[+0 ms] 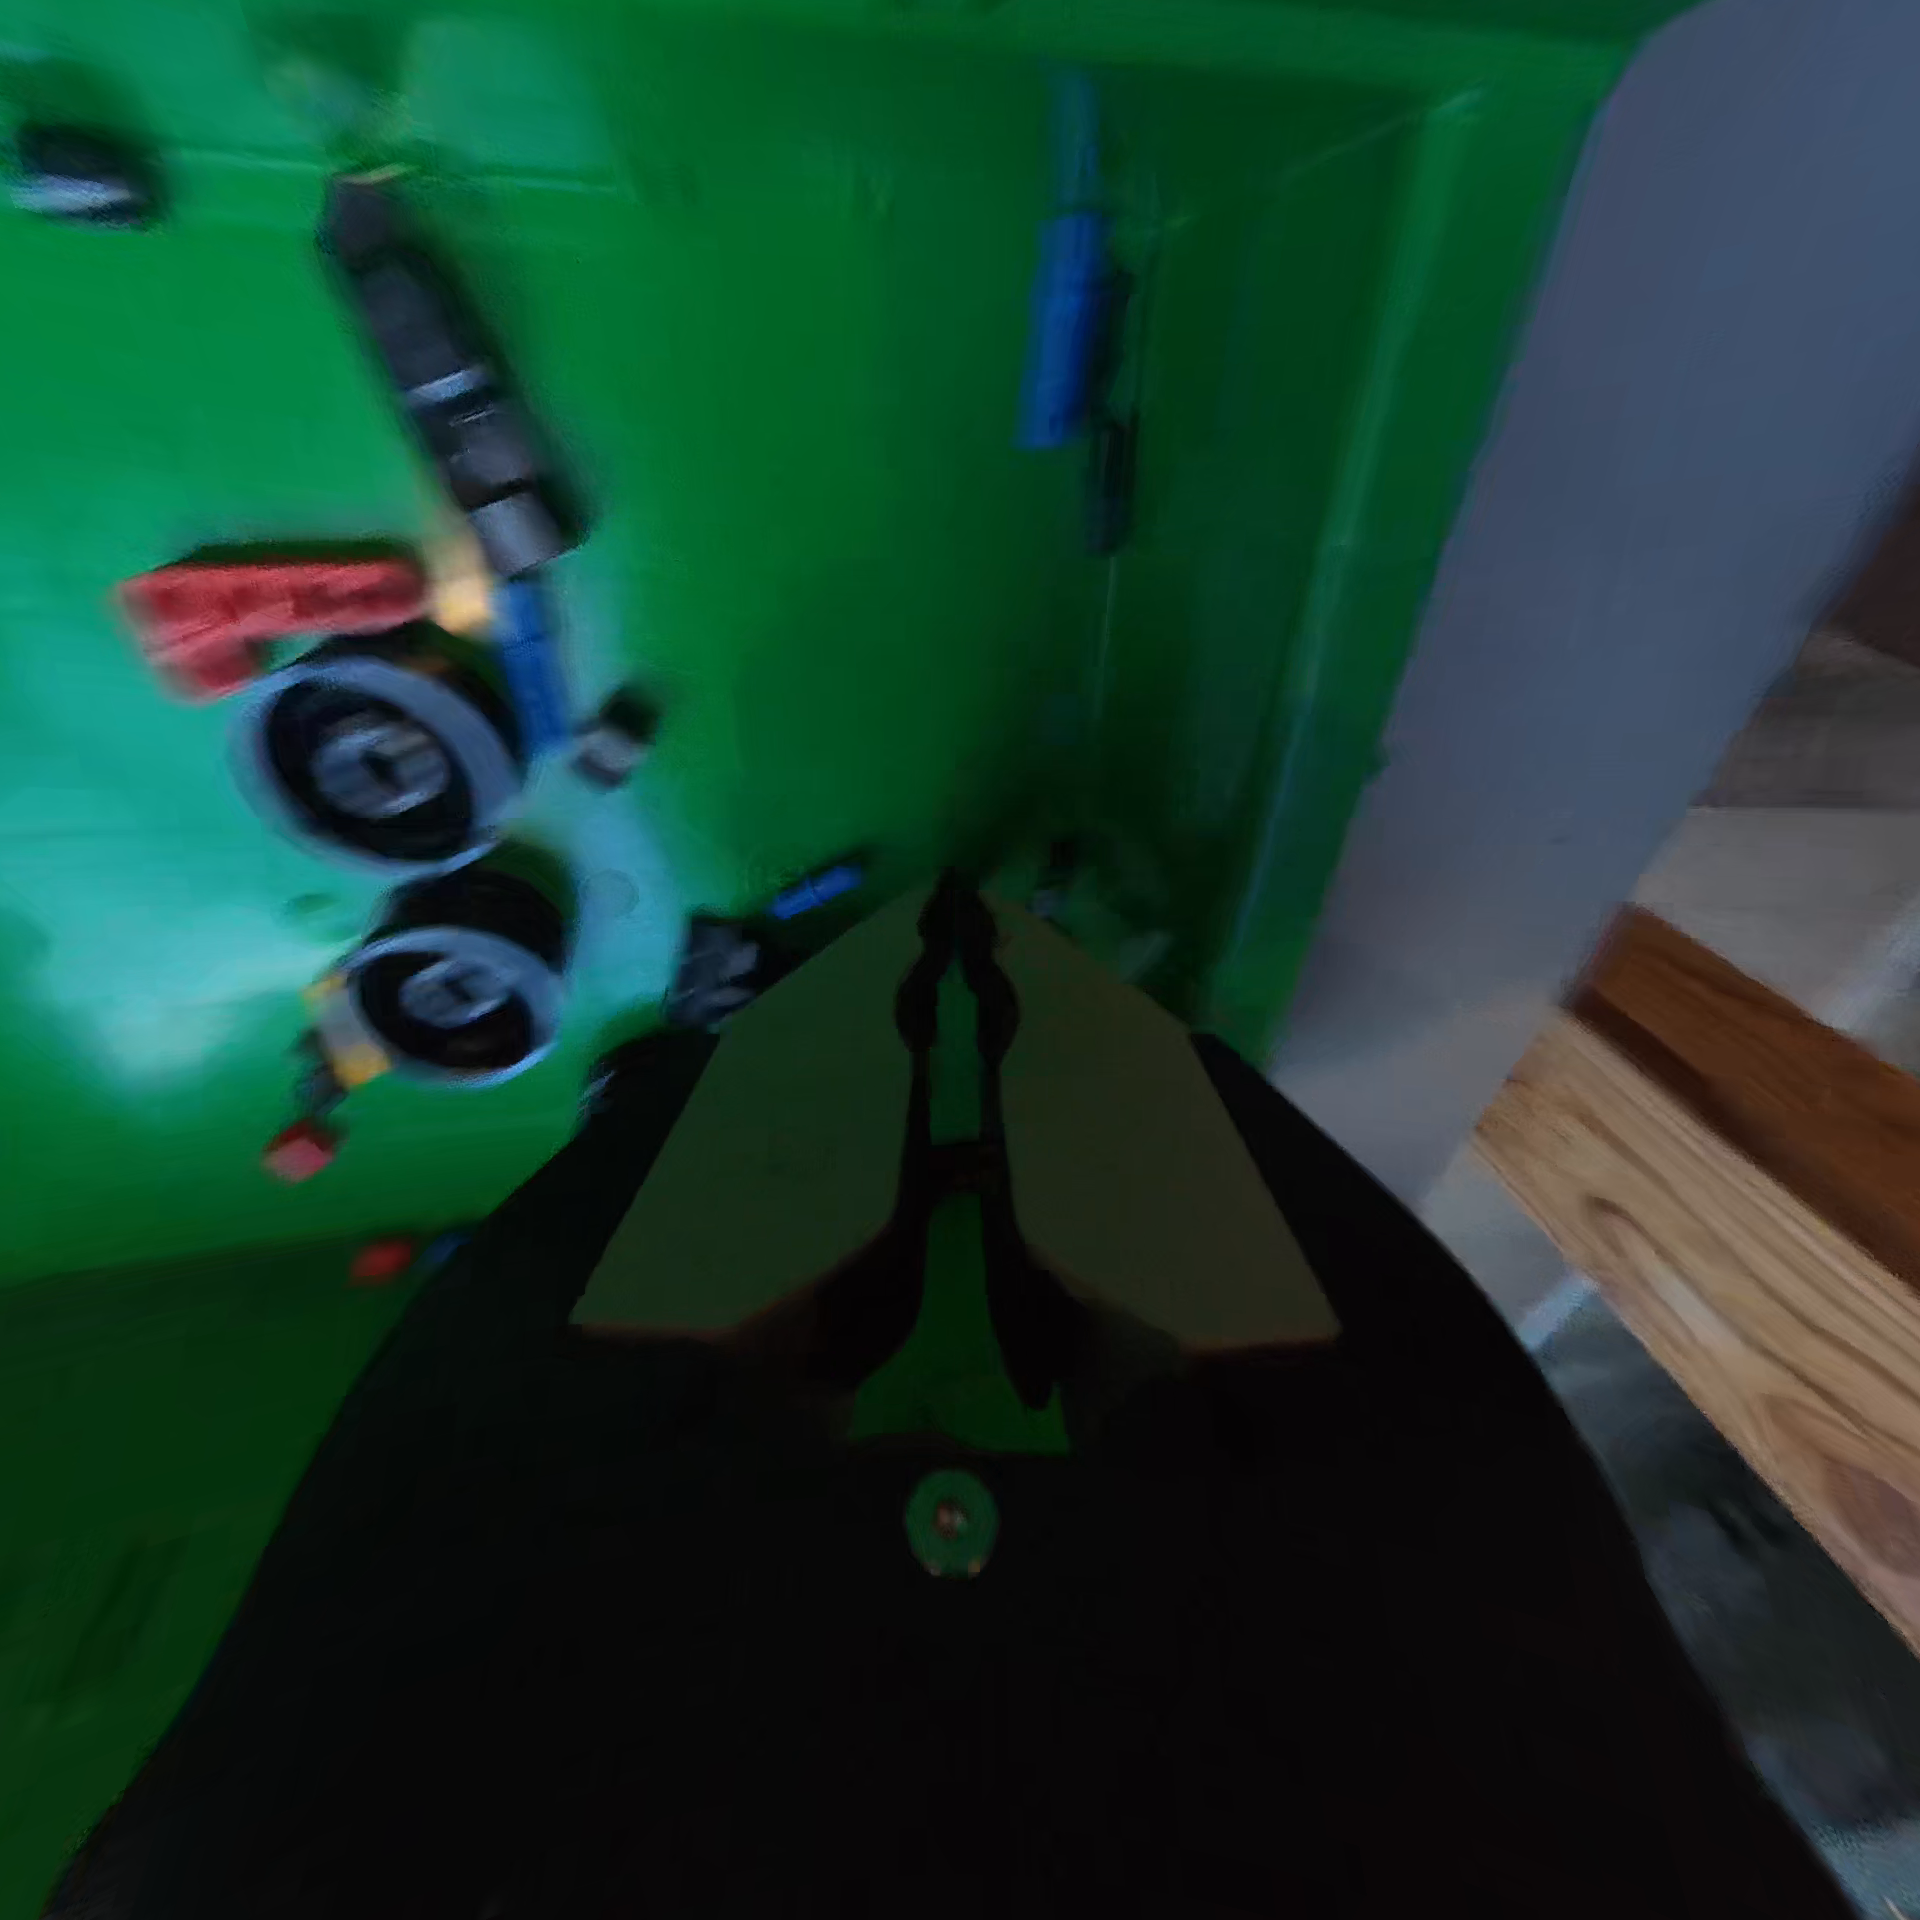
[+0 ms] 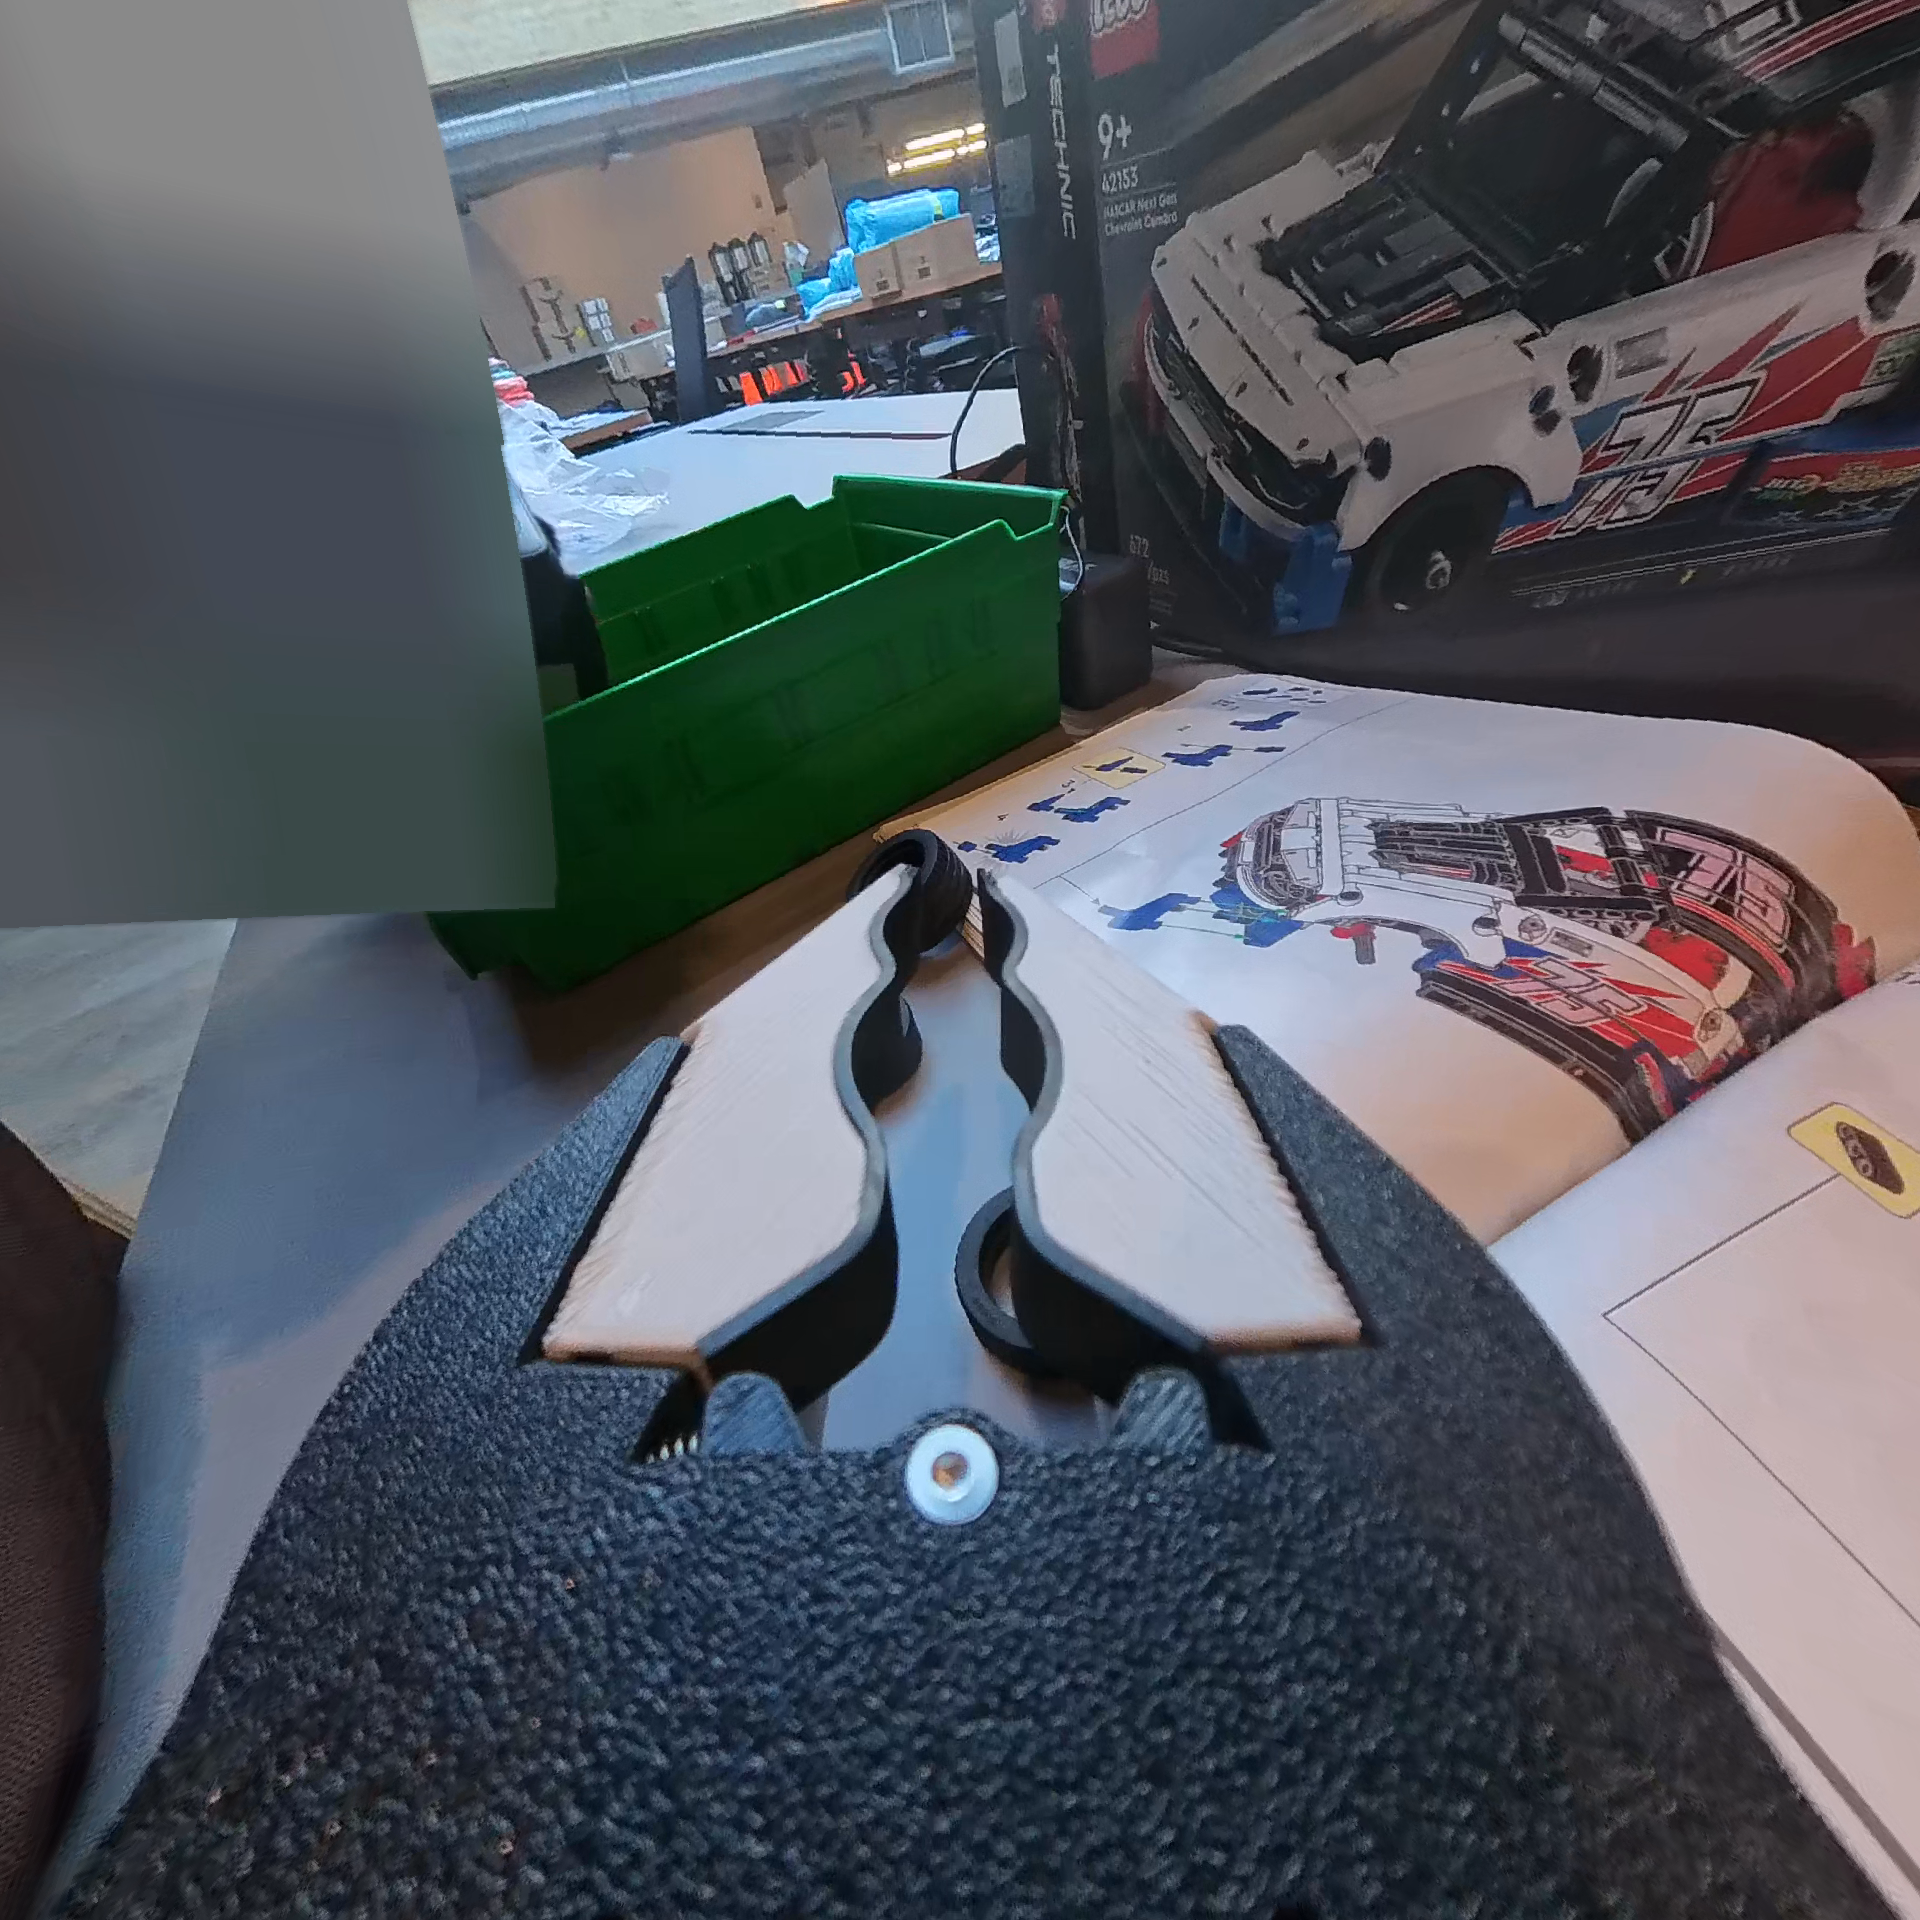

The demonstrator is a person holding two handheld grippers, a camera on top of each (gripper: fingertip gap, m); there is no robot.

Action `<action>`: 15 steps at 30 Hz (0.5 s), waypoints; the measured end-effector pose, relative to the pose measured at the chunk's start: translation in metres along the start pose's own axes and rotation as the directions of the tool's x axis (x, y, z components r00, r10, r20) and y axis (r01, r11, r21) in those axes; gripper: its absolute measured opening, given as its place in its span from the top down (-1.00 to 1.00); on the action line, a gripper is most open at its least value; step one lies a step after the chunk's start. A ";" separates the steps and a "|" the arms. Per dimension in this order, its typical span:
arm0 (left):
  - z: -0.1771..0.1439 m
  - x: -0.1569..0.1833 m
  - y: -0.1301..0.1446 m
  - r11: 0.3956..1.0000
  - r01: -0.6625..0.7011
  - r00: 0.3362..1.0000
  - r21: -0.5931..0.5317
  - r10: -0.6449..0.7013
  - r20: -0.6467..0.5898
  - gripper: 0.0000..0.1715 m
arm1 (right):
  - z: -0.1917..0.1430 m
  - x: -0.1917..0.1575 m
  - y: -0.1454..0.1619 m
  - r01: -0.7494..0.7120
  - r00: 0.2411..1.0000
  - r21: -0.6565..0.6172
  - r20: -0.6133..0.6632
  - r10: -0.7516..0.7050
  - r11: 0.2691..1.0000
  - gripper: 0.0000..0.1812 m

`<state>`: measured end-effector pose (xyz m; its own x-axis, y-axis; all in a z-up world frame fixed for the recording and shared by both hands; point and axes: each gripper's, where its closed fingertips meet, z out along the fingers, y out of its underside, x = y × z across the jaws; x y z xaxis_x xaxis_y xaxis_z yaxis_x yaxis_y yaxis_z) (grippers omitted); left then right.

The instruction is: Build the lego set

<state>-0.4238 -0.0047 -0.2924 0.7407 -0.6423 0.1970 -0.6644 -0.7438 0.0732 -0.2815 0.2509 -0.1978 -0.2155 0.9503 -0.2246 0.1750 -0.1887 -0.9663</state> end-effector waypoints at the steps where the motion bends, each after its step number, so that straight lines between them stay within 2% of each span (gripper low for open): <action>1: -0.001 -0.007 0.003 1.000 0.004 0.999 -0.003 -0.004 0.046 1.00 | 0.000 0.000 0.000 -0.003 1.000 0.000 0.002 0.003 1.000 0.88; 6: -0.002 -0.012 0.008 0.999 0.026 0.993 0.032 -0.029 0.113 0.98 | 0.001 -0.002 0.001 -0.009 1.000 -0.005 0.011 0.009 1.000 0.88; 8: -0.003 -0.010 0.009 0.997 0.050 0.994 0.050 -0.055 0.090 0.84 | 0.002 -0.002 0.002 -0.008 1.000 -0.007 0.011 0.008 1.000 0.88; 15: -0.009 -0.009 0.004 0.989 0.093 0.992 0.117 -0.102 0.073 0.75 | 0.000 0.000 0.001 -0.012 1.000 -0.005 0.005 0.012 1.000 0.88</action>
<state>-0.4340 -0.0004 -0.2853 0.8101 -0.5746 0.1164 -0.5761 -0.8170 -0.0233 -0.2812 0.2505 -0.1990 -0.2180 0.9468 -0.2369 0.1828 -0.1988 -0.9628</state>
